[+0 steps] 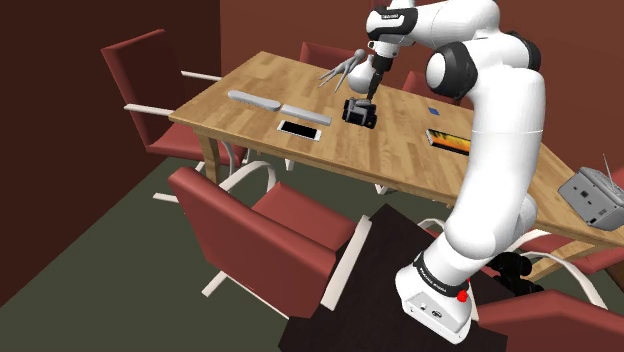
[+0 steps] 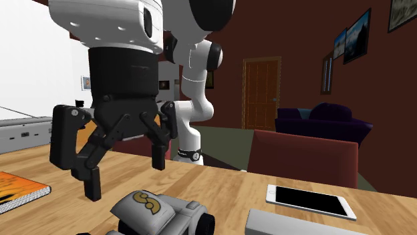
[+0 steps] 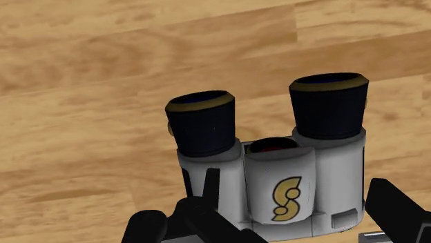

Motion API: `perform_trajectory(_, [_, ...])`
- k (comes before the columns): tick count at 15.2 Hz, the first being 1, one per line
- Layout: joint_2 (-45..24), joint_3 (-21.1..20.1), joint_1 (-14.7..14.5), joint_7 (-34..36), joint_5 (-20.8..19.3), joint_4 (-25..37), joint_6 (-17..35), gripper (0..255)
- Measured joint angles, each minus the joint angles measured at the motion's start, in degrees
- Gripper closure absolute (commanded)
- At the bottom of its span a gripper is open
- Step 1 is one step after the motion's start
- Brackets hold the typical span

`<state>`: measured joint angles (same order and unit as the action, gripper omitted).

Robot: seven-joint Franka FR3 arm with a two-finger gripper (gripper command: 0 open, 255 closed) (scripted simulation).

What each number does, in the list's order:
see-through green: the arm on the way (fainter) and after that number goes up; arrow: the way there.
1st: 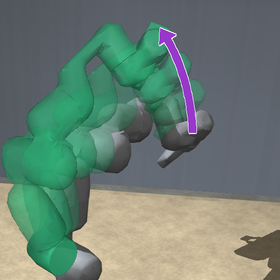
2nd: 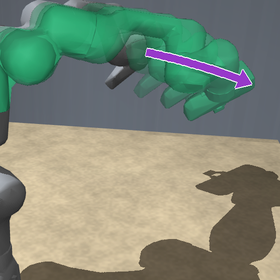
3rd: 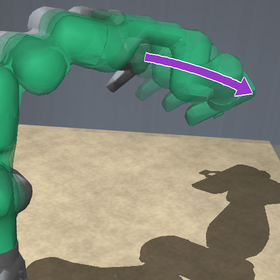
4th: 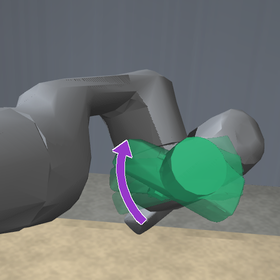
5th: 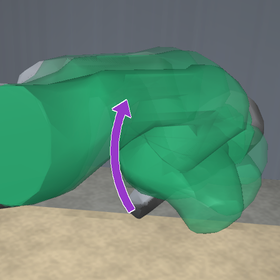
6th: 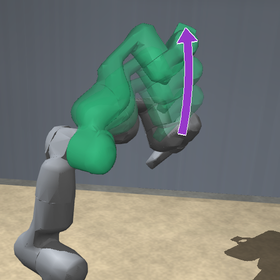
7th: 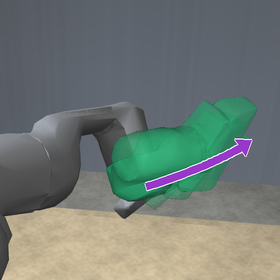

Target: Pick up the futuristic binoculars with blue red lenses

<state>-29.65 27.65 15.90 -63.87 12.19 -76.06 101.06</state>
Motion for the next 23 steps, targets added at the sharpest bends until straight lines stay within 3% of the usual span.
perform_trajectory(4, [-0.5,-0.2,-0.1,-0.3,0.3,-2.2,2.7,0])
perform_trajectory(5, [-0.5,-0.2,-0.2,-0.3,0.3,-2.6,3.0,255])
perform_trajectory(15, [-0.3,-0.1,-0.3,-0.3,0.2,-3.0,3.3,255])
perform_trajectory(23, [0.1,0.1,0.2,0.0,-0.1,1.4,-1.6,255])
